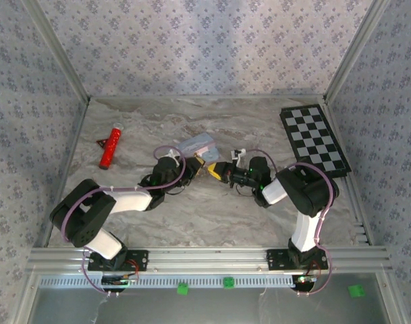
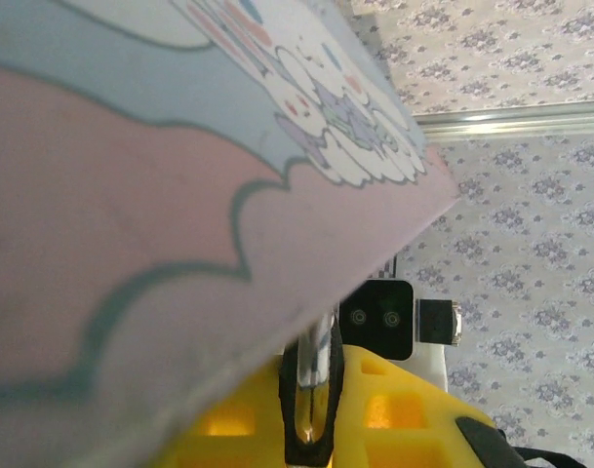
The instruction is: Unlock the padlock with the key
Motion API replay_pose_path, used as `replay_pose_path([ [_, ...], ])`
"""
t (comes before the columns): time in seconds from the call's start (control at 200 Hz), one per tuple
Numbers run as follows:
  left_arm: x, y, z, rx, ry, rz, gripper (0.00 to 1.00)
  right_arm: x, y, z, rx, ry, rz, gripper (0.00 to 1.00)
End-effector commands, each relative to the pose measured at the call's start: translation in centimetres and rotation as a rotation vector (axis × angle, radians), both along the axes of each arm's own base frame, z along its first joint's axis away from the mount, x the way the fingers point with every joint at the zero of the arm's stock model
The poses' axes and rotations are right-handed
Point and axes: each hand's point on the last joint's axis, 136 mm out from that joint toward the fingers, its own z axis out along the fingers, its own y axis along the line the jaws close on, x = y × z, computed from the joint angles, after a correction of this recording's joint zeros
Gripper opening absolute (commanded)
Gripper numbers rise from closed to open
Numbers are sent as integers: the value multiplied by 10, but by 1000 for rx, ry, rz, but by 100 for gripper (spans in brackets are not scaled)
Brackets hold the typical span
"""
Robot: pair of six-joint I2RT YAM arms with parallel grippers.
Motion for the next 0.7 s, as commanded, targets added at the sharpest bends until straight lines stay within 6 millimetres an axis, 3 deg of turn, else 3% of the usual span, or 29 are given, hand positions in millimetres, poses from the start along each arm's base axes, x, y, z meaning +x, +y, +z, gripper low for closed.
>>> replay_pose_path([
  [0.0,-63,-59,65,-174,-91,-381,5,18,15,54,92,-162,-8,0],
  [0.335,-64,-60,56,-156,-78,-386,4,12,20,60,100,-182,18,0],
  [0.695,-68,-60,39,-94,-39,-405,4,7,4,26,29,-152,6,0],
])
